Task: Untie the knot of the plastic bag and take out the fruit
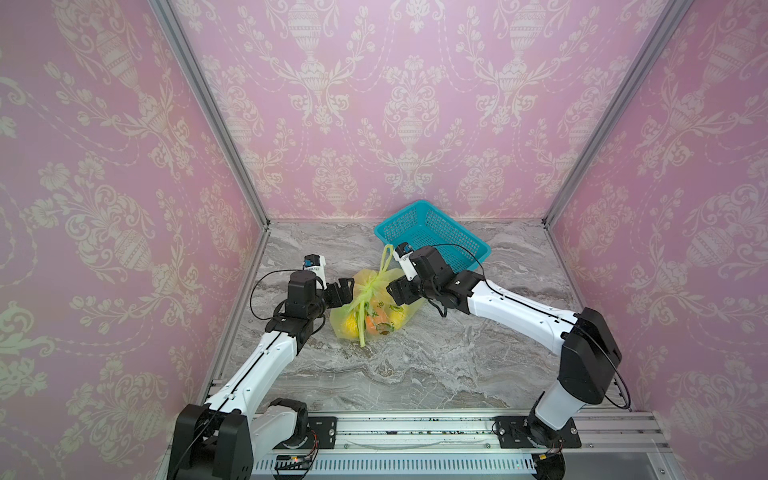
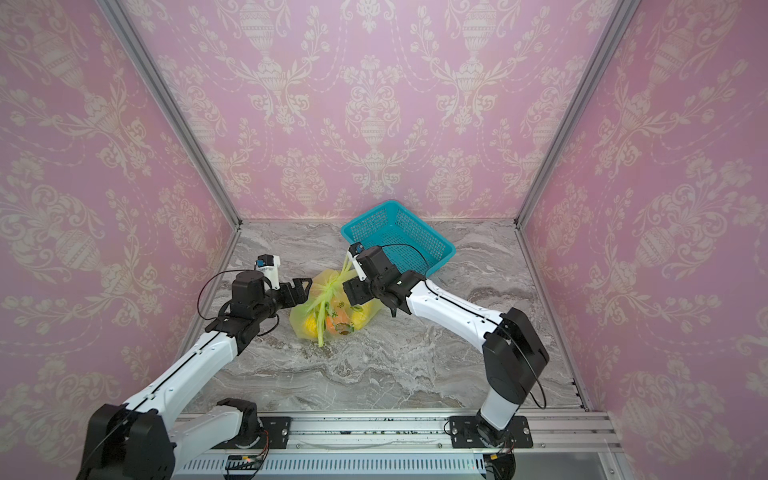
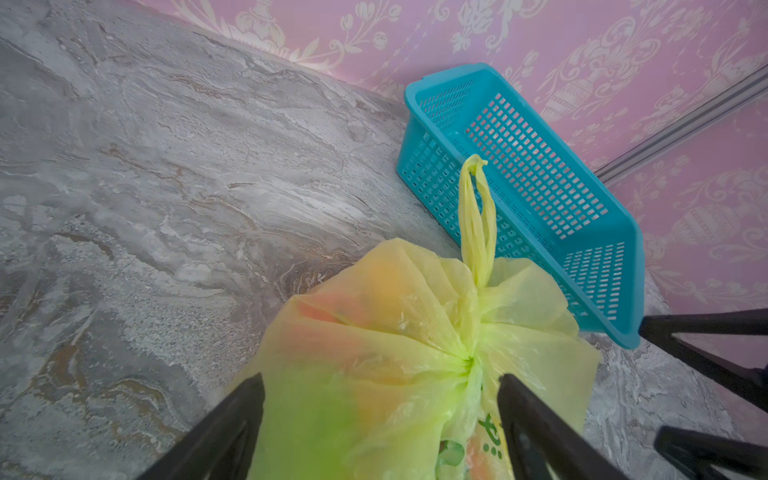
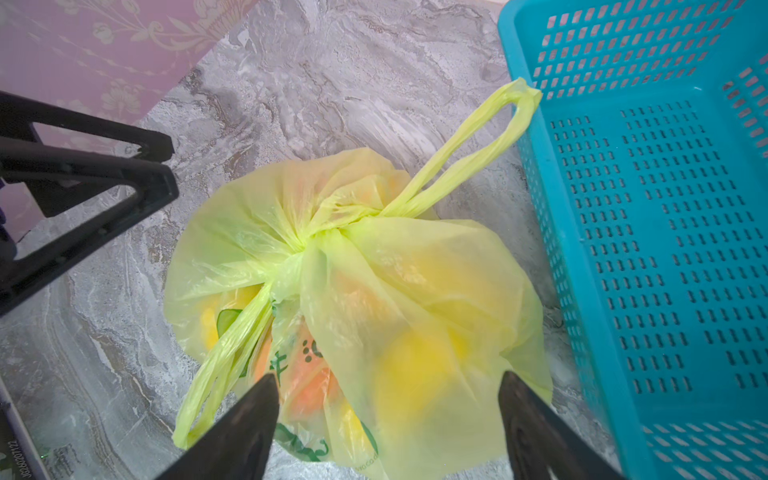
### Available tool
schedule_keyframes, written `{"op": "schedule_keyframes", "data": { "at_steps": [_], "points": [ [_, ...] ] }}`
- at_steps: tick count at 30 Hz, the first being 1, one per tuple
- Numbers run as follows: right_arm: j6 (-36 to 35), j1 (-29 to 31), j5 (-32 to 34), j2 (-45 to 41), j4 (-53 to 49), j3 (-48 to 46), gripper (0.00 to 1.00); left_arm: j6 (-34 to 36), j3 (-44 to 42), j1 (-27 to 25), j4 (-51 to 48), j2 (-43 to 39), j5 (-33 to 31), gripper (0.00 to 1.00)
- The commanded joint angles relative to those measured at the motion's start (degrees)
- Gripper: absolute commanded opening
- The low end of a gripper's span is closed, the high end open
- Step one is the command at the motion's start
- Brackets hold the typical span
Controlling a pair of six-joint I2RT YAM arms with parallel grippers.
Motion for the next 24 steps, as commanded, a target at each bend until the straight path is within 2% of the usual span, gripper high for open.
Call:
{"op": "schedule_keyframes", "data": {
  "at_steps": [1,6,10,12,16,17,20,24],
  "points": [
    [-2.11,1.25,2.34,3.8,-4.62,5.15,0.81,2.61,2.74,-1.35,-0.6,2.73,0.79,0.92],
    [-1.84,1.82,3.0,8.04,-5.61,8.04,0.78,3.6,3.39,-2.92,-0.97,4.8,0.12,0.94],
    [-2.54,1.84,3.7,11.55,-6.44,10.22,0.67,4.58,3.77,-3.66,-1.59,5.16,-0.49,0.97],
    [-3.04,1.83,4.08,12.89,-7.26,11.37,0.57,5.01,4.03,-4.01,-1.88,5.12,-0.44,0.99],
    [-2.96,1.62,7.33,12.8,-7.75,11.48,0.22,5.92,4.71,-4.58,-2.81,4.94,-0.34,0.99],
    [-2.79,1.33,7.48,12.01,-6.99,10.75,0.17,6.03,4.8,-4.79,-2.89,4.94,-0.34,0.99],
    [-1.94,0.73,7.3,9.45,-4.22,7.61,0.06,6.24,4.8,-5.11,-2.65,5.13,0.48,0.99],
    [-0.35,-0.68,5.61,5.84,-0.37,3.52,0.0,6.82,4.8,-6.05,-2.61,5.38,1.96,0.99]
  ]
}}
